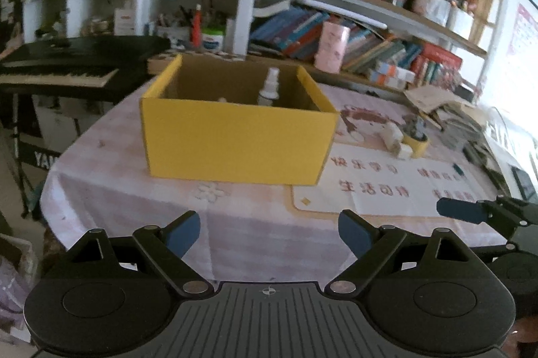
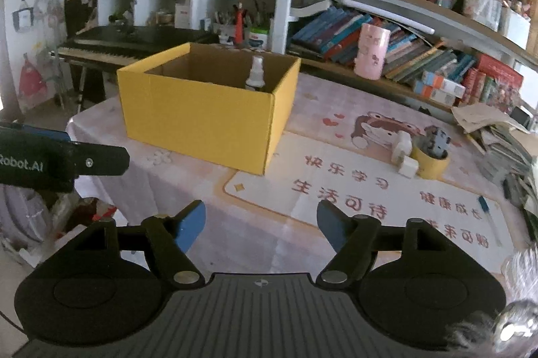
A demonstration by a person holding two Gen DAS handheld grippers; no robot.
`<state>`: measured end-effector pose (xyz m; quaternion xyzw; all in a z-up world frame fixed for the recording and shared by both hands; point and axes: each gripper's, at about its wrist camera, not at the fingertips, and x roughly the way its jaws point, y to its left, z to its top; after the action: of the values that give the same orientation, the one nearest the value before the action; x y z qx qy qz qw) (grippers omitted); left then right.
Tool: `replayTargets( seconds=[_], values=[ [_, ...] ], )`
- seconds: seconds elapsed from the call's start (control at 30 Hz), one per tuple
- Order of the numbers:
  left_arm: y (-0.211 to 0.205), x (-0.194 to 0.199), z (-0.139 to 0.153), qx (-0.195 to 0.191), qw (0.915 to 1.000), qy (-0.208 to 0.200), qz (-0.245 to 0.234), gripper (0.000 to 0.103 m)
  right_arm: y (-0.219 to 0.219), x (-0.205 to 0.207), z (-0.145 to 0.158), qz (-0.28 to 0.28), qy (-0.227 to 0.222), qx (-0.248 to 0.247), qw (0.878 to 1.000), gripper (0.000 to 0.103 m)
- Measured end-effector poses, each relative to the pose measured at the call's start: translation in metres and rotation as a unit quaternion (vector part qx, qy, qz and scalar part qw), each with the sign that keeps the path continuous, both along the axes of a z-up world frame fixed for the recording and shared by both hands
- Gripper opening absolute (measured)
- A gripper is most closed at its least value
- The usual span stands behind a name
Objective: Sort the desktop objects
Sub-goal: 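Withdraw the open left tool up and out of the yellow box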
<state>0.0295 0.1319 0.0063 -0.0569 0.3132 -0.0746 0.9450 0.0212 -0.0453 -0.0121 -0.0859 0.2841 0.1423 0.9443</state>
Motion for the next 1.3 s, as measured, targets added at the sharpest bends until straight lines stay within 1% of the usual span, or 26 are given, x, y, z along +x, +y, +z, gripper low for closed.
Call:
replayTargets(
  seconds=[0.23,0.4,0.6,0.93,1.17,1.3],
  values=[
    [-0.018,0.002,-0.005,0.001,0.9992,0.008,-0.039,0.092,-0.020,0.000,-0.004,-0.045,0.019,0.006,0.999,0.071],
    [-0.033,0.004,-0.008,0.000,0.9974,0.013,-0.071,0.092,-0.033,-0.003,-0.006,-0.075,0.025,0.007,0.997,0.071],
    [-0.049,0.014,-0.010,-0.002,0.9952,0.016,-0.096,0.092,-0.049,-0.006,-0.009,-0.105,0.028,0.006,0.994,0.071],
    [-0.092,0.034,-0.010,-0.002,0.9877,0.017,-0.155,0.092,-0.090,-0.004,-0.008,-0.165,0.030,0.007,0.986,0.071],
    [-0.115,0.050,-0.011,-0.003,0.9857,0.018,-0.167,0.092,-0.111,0.005,-0.011,-0.179,0.034,0.008,0.983,0.071],
    [-0.129,0.058,-0.012,0.006,0.9842,0.019,-0.176,0.092,-0.124,0.014,-0.012,-0.188,0.035,0.014,0.982,0.071]
  ],
)
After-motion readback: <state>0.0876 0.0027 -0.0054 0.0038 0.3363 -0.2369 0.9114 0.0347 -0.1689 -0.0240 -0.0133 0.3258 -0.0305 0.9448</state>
